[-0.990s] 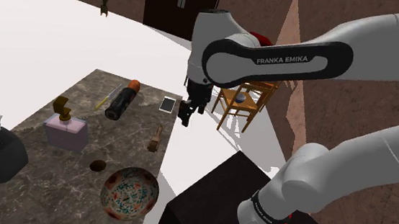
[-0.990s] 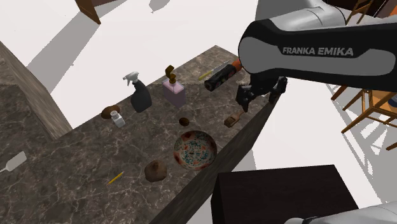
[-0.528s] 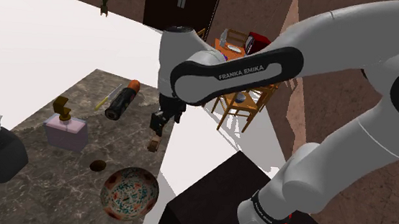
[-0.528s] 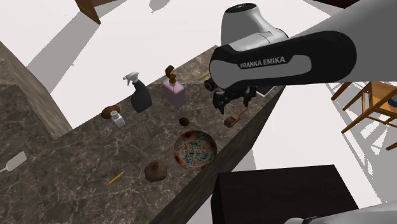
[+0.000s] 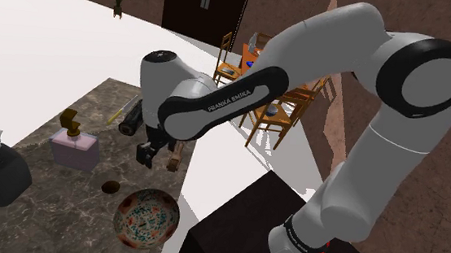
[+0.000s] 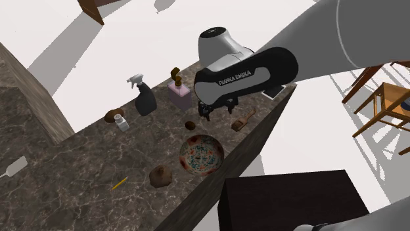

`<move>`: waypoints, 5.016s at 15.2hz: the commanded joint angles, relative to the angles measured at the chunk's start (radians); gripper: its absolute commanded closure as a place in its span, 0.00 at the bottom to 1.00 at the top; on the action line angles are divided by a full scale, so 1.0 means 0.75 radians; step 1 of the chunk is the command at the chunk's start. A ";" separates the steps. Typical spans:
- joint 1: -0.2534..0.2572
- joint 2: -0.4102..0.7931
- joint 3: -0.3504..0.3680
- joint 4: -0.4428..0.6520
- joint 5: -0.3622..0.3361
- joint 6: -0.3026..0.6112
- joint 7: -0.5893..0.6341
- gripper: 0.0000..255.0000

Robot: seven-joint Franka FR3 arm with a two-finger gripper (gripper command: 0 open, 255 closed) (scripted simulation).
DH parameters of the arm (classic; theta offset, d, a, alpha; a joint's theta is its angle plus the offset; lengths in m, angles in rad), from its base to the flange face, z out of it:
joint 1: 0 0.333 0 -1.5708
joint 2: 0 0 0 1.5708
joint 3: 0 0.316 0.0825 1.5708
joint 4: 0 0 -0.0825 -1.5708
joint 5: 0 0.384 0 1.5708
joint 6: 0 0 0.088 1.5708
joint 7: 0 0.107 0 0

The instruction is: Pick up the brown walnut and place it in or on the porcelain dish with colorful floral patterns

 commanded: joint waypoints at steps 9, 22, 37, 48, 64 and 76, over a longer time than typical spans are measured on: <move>0.190 0.510 -0.055 0.428 -0.254 0.054 0.236 0.00; 0.312 0.842 -0.130 0.704 -0.357 0.112 0.306 0.00; 0.312 0.842 -0.129 0.704 -0.357 0.112 0.306 1.00; 0.286 0.725 -0.092 0.680 -0.314 0.021 0.275 1.00; 0.242 0.670 -0.069 0.378 -0.482 0.280 0.039 0.00; 0.252 0.707 -0.086 0.388 -0.502 0.307 0.051 1.00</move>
